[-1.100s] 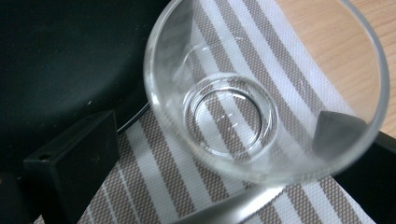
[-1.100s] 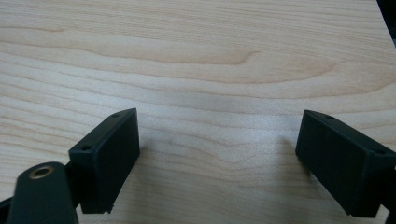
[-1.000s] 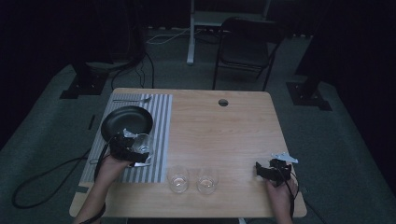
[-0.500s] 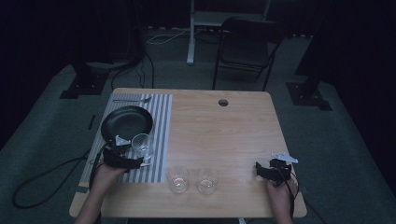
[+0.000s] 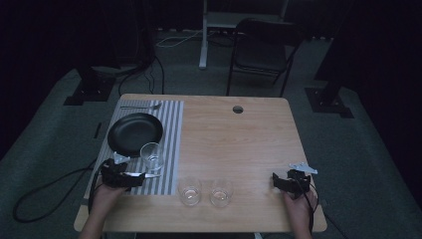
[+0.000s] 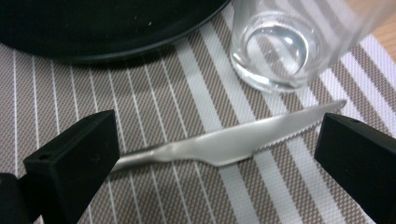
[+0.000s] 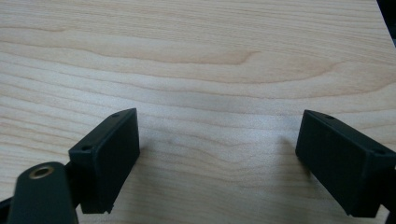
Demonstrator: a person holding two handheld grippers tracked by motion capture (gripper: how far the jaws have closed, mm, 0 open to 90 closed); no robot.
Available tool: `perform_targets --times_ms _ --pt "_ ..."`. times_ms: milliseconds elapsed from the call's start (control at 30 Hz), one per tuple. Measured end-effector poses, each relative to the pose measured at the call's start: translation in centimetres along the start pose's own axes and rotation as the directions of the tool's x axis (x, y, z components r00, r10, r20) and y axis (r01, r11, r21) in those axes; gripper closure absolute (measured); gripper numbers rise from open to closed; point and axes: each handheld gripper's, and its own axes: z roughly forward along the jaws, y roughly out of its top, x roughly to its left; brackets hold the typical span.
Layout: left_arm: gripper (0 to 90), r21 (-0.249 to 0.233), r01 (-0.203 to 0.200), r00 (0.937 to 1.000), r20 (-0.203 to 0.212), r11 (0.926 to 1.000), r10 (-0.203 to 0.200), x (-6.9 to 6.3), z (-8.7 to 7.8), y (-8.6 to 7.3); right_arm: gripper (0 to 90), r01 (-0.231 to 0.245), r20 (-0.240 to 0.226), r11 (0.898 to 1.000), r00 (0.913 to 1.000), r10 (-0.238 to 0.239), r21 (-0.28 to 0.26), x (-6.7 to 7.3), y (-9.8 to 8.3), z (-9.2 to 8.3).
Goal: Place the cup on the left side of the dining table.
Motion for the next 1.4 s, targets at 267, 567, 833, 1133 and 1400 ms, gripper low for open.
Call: perform_targets --times_ms 267,567,833,1133,1400 --pt "0.5 -0.026 0.032 0.9993 -0.017 0.9991 -0.033 0.3 -0.7 -1.7 13.1 -0.002 0.0 1.0 1.0 0.002 0.001 0.0 0.0 0.0" --pt "0.5 -0.037 0.049 0.9975 -0.048 0.9981 -0.051 0.6 -1.2 -3.3 13.1 -0.002 0.0 1.0 1.0 0.002 0.001 0.0 0.0 0.0" --pt "0.5 -0.089 0.115 0.9876 -0.097 0.9893 -0.124 1.3 -1.9 -5.3 13.2 -0.002 0.0 1.0 1.0 0.002 0.001 0.0 0.0 0.0" --pt "0.5 -0.091 0.13 0.9755 -0.167 0.9874 -0.143 1.5 -2.1 -6.4 13.2 -0.002 0.0 1.0 1.0 0.002 0.001 0.0 0.0 0.0" --pt "0.5 -0.121 0.182 0.9514 -0.229 0.9758 -0.206 2.0 -2.5 -7.2 13.2 -0.002 0.0 1.0 1.0 0.002 0.001 0.0 0.0 0.0"
